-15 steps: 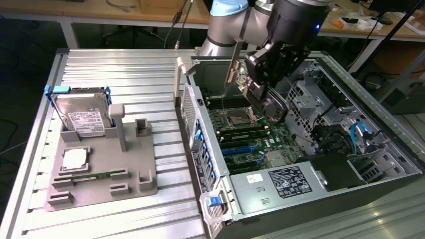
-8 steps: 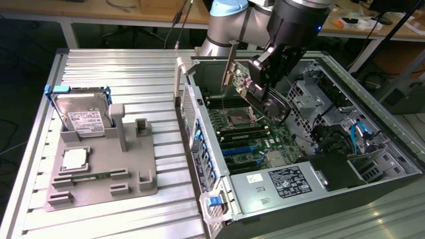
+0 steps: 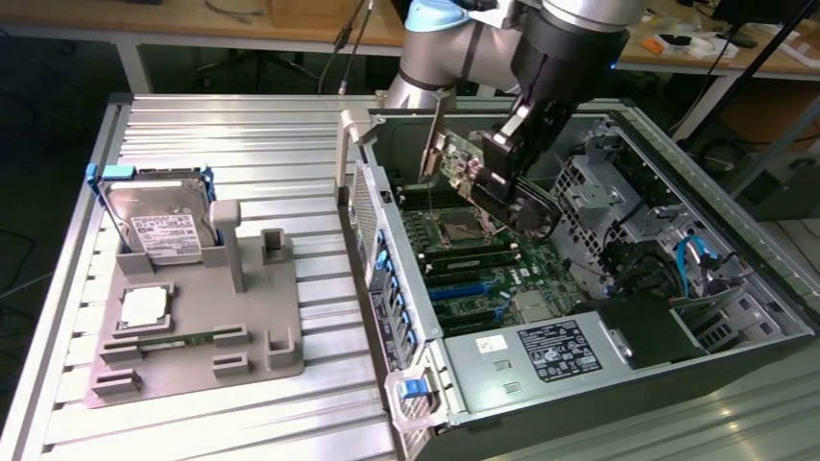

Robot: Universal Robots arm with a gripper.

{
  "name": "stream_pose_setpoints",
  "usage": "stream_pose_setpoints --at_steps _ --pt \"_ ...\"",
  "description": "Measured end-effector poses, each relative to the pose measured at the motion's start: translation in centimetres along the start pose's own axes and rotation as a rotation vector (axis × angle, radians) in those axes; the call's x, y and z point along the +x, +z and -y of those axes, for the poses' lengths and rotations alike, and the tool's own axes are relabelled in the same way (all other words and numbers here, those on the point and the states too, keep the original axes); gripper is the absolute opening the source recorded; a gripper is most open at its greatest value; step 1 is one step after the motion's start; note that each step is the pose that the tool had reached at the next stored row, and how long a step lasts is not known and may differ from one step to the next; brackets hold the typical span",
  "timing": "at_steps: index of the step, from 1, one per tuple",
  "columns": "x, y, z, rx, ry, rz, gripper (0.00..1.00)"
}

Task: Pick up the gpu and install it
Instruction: 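Insert the gpu into the slot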

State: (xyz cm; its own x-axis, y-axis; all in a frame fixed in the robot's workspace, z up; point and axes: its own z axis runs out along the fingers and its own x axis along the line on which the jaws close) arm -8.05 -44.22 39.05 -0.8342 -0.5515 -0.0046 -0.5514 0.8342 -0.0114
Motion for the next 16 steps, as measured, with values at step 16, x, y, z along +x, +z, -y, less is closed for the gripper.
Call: stream_pose_setpoints --at_steps 16 --pt "-0.6 1.4 0.3 -0.0015 -0.21 0.003 0.27"
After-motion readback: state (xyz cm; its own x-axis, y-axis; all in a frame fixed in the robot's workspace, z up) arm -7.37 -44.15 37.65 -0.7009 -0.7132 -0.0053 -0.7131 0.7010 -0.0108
